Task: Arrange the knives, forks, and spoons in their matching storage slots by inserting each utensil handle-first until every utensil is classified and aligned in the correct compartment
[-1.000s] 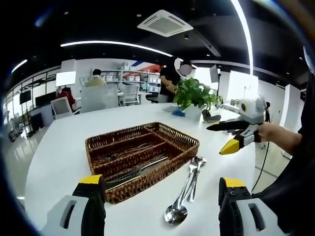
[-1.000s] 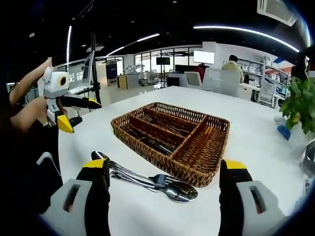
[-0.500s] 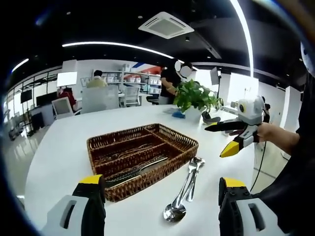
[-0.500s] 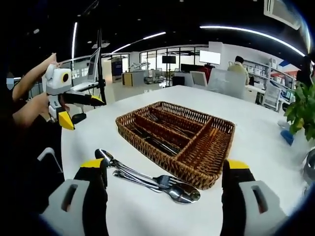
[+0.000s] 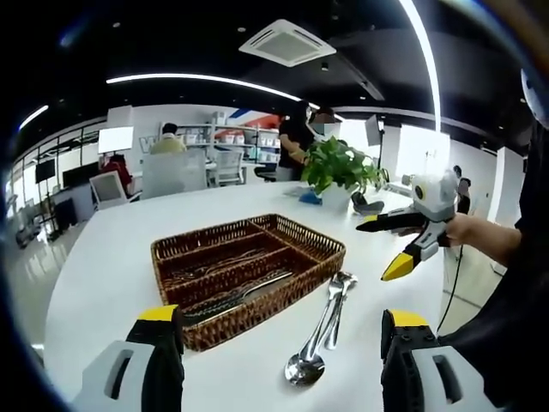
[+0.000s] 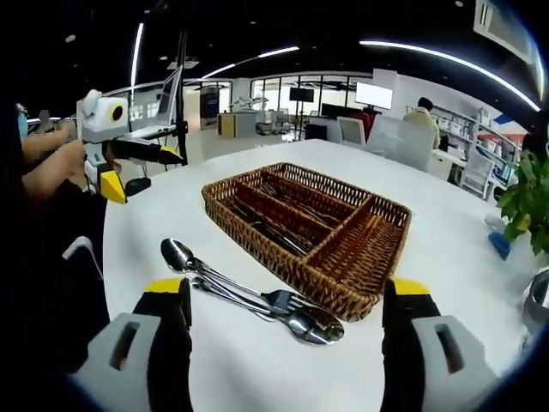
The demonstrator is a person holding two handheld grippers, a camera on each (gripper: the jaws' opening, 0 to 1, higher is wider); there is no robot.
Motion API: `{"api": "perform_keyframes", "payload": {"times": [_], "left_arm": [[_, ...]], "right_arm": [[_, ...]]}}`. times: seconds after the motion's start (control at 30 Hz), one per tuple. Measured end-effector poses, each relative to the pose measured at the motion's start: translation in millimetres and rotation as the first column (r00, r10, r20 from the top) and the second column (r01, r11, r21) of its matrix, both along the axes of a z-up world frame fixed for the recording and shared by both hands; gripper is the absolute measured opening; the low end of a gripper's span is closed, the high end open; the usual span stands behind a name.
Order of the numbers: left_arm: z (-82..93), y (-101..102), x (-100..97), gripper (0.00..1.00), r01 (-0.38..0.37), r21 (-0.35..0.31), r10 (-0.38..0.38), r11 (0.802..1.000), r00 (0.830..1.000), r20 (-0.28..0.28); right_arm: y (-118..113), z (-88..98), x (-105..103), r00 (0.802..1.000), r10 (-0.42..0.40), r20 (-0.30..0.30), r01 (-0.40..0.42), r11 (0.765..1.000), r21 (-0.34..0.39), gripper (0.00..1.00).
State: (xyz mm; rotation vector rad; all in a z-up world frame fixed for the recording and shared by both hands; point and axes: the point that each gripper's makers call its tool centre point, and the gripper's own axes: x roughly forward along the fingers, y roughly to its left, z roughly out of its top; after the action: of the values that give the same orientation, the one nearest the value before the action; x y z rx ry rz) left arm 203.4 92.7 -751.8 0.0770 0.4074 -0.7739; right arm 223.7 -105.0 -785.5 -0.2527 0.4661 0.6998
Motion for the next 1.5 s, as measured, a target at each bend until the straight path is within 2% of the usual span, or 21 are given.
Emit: {"api": "perform_keyframes", "payload": {"times": [0.17, 0.23, 0.33, 0.53, 0.7, 0.9, 1.23, 1.43, 1.5], "left_arm": [[-2.1, 0, 0.0, 1.00, 0.000, 0.005, 0.000, 1.000, 1.000, 0.001], [-3.0, 0, -0.4, 1.00, 0.000, 0.007, 0.000, 1.000, 1.000, 0.000], [-3.3, 0, -1.1, 1.00, -0.001, 0.003, 0.001, 1.000, 1.000, -0.002], [-4.2, -2, -3.6, 1.00, 0.006, 0.005, -0.006, 1.000, 1.000, -0.001], [-6.9, -2, -4.6, 1.00, 0.007, 0.009, -0.007, 1.000, 1.000, -0.006], [-8.8, -1, -4.6, 1.00, 0.001, 0.016, -0.001, 1.000, 1.000, -0.008], [-11.5, 0, -5.4, 1.00, 0.000, 0.025, 0.001, 1.000, 1.000, -0.012], [-13.6, 1, -5.5, 1.00, -0.002, 0.030, 0.002, 1.000, 1.000, -0.017], [-14.1, 2, -5.4, 1.00, -0.003, 0.031, 0.003, 1.000, 1.000, -0.017]], "right_arm": [[-5, -8.9, -1, 1.000, 0.007, -0.010, -0.007, 1.000, -0.030, 0.86], [-7, -12.5, -1, 1.000, 0.008, -0.015, -0.009, 0.999, -0.039, 0.79], [-9, -23.1, -1, 0.999, 0.012, -0.052, -0.014, 0.999, -0.032, 0.79], [-15, -40.5, 2, 0.998, 0.025, -0.063, -0.030, 0.997, -0.073, 0.69], [-21, -50.8, 8, 0.998, 0.032, -0.051, -0.038, 0.992, -0.120, 0.61], [-26, -56.9, 14, 0.999, 0.012, -0.050, -0.017, 0.994, -0.107, 0.51], [-26, -71.2, 17, 0.998, 0.030, -0.062, -0.039, 0.988, -0.152, 0.46], [-30, -82.3, 20, 0.996, 0.054, -0.072, -0.069, 0.972, -0.227, 0.43], [-29, -83.8, 20, 0.995, 0.059, -0.077, -0.074, 0.973, -0.216, 0.41]]}}
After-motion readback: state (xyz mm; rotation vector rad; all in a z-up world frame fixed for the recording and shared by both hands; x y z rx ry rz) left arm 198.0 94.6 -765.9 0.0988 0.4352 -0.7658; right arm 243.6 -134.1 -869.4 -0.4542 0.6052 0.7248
